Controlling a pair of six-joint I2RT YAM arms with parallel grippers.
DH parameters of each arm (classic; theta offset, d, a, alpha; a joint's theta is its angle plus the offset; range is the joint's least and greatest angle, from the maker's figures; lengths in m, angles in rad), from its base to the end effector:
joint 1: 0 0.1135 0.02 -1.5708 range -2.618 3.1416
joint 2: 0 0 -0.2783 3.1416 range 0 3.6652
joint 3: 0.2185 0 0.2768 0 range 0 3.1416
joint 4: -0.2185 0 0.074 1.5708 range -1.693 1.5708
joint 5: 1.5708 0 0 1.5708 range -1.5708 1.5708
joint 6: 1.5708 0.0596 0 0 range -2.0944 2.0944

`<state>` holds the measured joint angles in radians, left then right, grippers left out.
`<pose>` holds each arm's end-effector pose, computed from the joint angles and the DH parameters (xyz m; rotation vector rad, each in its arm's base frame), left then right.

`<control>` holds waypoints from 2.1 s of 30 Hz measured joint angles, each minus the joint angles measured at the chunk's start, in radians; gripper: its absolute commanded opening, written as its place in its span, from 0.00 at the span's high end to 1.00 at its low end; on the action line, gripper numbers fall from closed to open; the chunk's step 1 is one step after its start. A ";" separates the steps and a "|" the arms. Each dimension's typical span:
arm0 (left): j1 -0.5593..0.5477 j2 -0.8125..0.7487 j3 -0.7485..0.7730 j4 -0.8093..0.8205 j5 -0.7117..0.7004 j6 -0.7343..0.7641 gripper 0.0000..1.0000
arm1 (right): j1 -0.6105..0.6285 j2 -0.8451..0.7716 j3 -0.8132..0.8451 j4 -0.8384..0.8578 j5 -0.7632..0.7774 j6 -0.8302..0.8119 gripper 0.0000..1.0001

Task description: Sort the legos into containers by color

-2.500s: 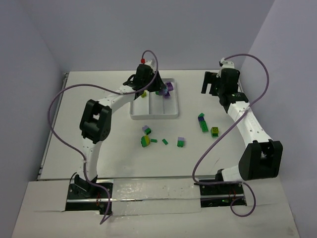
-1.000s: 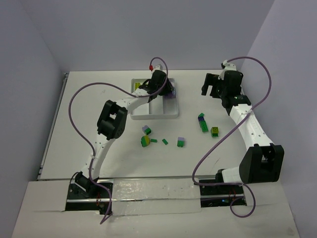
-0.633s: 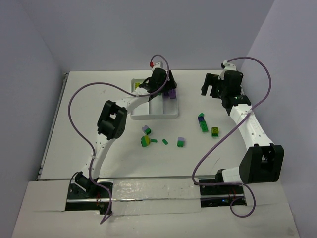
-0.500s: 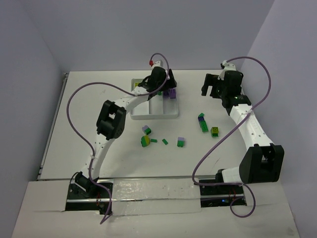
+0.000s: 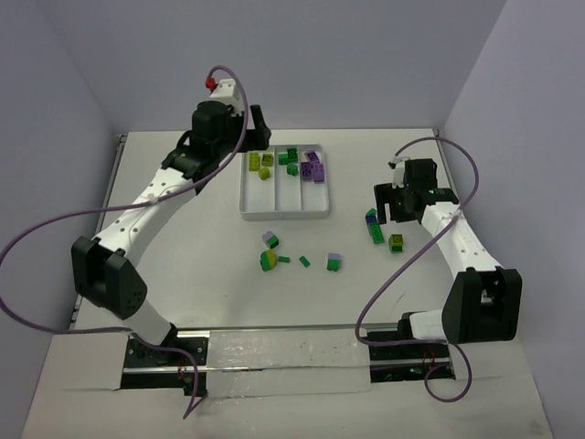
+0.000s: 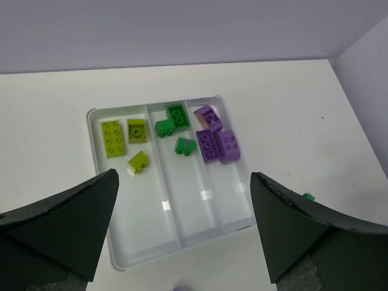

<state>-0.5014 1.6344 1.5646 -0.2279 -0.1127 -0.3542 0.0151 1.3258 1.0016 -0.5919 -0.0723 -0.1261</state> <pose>0.3880 -0.2050 0.3932 0.0605 1.8941 -0.4835 0.3089 0.0090 0.2484 -0.2056 2.4755 0.0429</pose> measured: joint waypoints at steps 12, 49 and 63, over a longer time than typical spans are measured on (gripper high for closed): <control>0.084 -0.099 -0.266 -0.130 0.121 0.046 0.04 | 0.000 0.183 -0.008 -0.093 0.028 -0.006 0.22; 0.093 -0.097 -0.266 -0.136 0.178 0.056 0.06 | -0.053 0.260 0.003 -0.157 -0.024 -0.037 0.39; 0.106 -0.094 -0.266 -0.137 0.204 0.056 0.06 | -0.053 0.285 0.007 -0.154 -0.049 -0.044 0.87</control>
<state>-0.3955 1.5402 1.2987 -0.3646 0.0917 -0.2981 -0.0376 1.6111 1.0081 -0.7454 -0.1211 -0.1703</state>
